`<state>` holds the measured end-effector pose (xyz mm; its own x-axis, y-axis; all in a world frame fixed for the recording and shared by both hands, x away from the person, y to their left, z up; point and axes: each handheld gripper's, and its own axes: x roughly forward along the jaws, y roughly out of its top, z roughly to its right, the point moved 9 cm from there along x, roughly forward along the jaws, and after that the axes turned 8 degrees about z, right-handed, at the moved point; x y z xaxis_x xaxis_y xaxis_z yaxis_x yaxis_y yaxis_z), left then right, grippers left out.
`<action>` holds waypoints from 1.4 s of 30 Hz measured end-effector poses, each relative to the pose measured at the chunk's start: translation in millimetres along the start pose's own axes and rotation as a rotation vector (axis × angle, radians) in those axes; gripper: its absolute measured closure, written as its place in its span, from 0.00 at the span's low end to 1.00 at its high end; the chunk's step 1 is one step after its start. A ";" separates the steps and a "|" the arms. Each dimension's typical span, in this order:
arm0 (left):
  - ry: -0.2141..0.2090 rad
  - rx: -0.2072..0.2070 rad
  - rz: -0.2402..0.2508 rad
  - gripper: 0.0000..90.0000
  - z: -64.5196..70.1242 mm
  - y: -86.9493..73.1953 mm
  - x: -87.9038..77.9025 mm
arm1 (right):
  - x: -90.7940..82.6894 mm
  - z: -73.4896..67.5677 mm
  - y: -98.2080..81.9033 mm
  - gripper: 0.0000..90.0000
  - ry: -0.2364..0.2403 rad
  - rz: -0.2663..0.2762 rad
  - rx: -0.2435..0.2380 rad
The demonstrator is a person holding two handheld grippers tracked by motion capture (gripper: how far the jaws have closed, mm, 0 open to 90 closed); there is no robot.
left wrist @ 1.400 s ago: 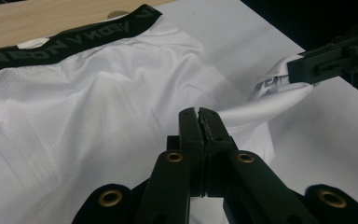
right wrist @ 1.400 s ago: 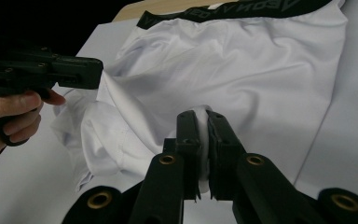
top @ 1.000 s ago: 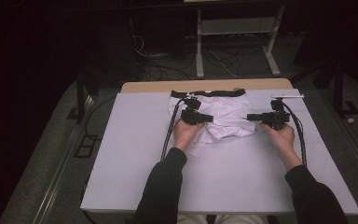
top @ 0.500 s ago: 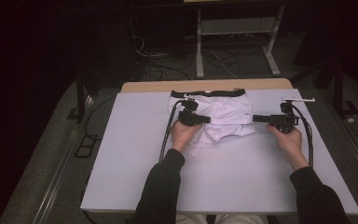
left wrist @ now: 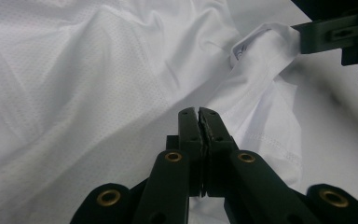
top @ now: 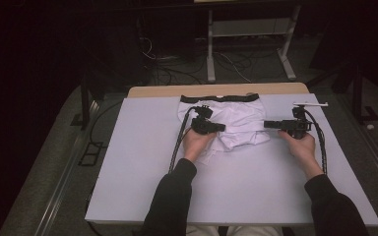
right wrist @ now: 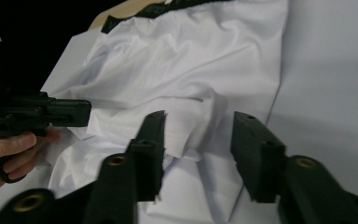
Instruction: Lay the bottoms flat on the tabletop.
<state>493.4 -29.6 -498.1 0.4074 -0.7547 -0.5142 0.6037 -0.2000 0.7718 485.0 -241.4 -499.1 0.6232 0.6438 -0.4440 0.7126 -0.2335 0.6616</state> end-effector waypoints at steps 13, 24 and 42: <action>0.019 -0.023 0.076 0.70 7.3 18.9 -21.8 | -3.2 -1.3 -4.1 0.97 -0.028 -0.040 -0.032; -0.029 -0.083 0.112 0.71 19.4 -5.9 -47.3 | -5.6 -1.3 -4.6 0.97 -0.035 -0.041 -0.022; -0.016 -0.173 0.133 0.76 -0.9 -22.8 -22.2 | -3.8 -1.2 -6.1 0.97 -0.034 -0.050 -0.021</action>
<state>471.2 -7.6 -504.5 0.4809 -0.7775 -0.4053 0.6545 0.0107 0.7560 477.9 -241.5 -500.7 0.5978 0.6289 -0.4971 0.7365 -0.1859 0.6504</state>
